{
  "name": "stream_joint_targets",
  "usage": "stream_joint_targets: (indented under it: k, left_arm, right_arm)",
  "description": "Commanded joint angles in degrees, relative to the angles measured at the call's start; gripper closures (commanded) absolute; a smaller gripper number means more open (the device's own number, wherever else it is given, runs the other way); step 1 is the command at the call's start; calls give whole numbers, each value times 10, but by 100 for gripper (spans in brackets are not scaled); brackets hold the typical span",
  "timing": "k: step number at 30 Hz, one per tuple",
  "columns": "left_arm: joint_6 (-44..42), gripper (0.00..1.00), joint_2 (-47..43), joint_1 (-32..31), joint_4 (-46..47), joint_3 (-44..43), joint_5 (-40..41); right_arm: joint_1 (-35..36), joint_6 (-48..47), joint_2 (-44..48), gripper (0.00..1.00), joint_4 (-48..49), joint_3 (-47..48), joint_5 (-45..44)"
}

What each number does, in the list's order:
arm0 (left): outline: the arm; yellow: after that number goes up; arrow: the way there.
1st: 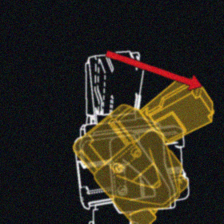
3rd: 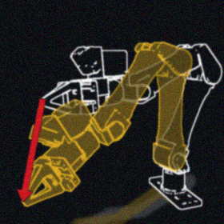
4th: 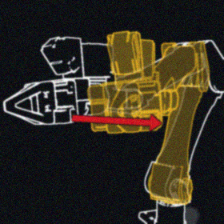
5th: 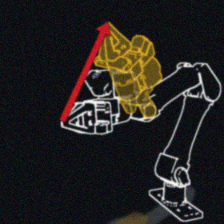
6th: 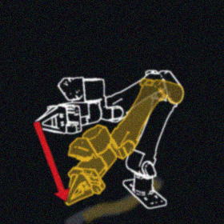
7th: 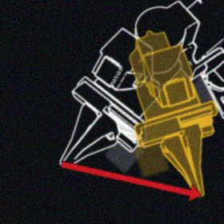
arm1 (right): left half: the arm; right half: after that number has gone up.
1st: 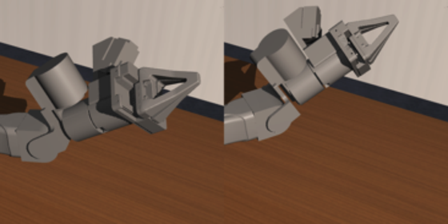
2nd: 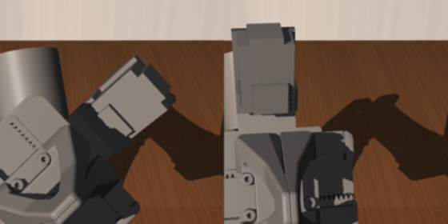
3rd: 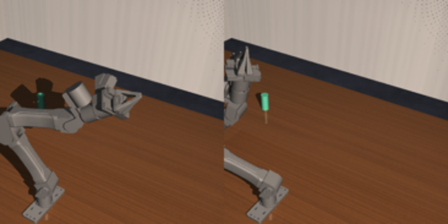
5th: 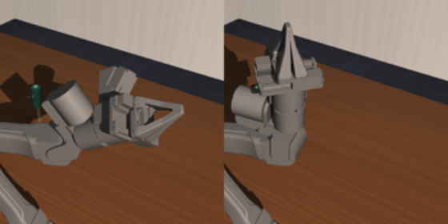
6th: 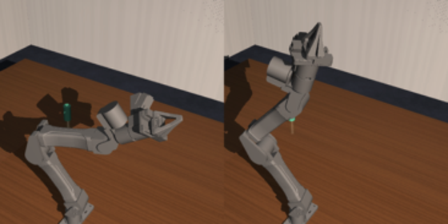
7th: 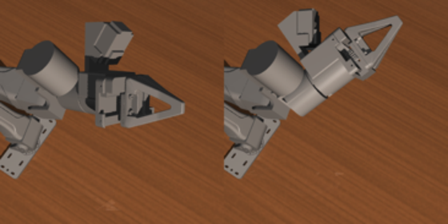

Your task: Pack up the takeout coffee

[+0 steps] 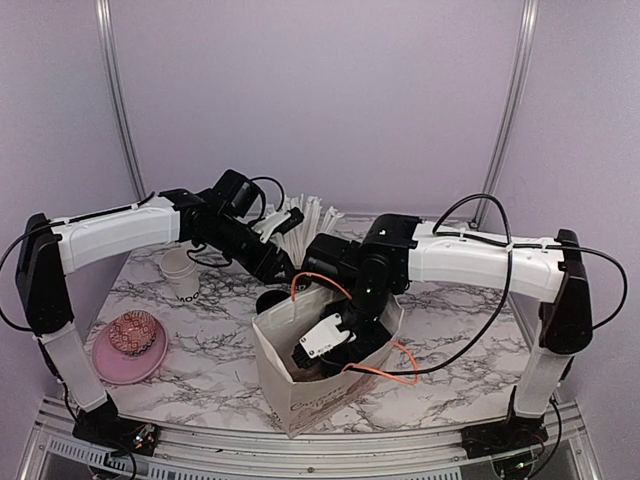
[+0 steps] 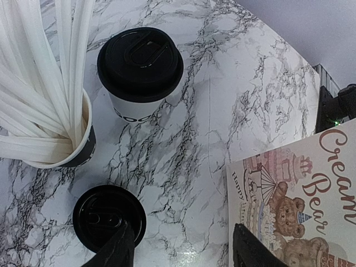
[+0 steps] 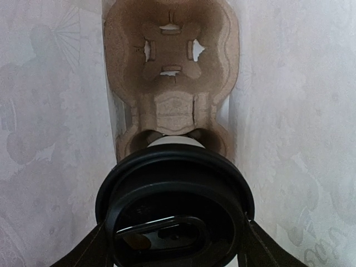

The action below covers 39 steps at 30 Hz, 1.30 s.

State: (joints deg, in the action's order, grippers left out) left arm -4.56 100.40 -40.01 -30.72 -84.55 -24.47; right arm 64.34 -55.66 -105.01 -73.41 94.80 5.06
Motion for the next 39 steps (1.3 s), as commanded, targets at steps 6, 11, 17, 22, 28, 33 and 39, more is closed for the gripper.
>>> stream_joint_targets:
  k: [6,11,17,22,28,33,39]
  left_arm:
    - [-7,39,-27,3,-13,3,0]
    - [-13,38,-36,3,-18,1,1]
    - [-12,36,-69,3,-37,-12,14]
    - [-10,34,-123,2,-50,-10,-2]
    - [-19,33,-187,0,-61,2,-40]
    - [-31,32,-221,-47,-61,18,-74]
    - [-47,33,-231,-100,-60,33,-94]
  right_arm:
    - [-6,79,-67,67,-9,-18,-24]
    - [-6,57,-56,54,-50,13,1]
    - [-6,43,-19,21,-53,47,12]
    - [-9,54,-5,2,-53,80,36]
    - [-10,58,6,1,-53,96,49]
    - [-10,63,11,1,-53,106,59]
    - [-13,69,11,1,-52,109,63]
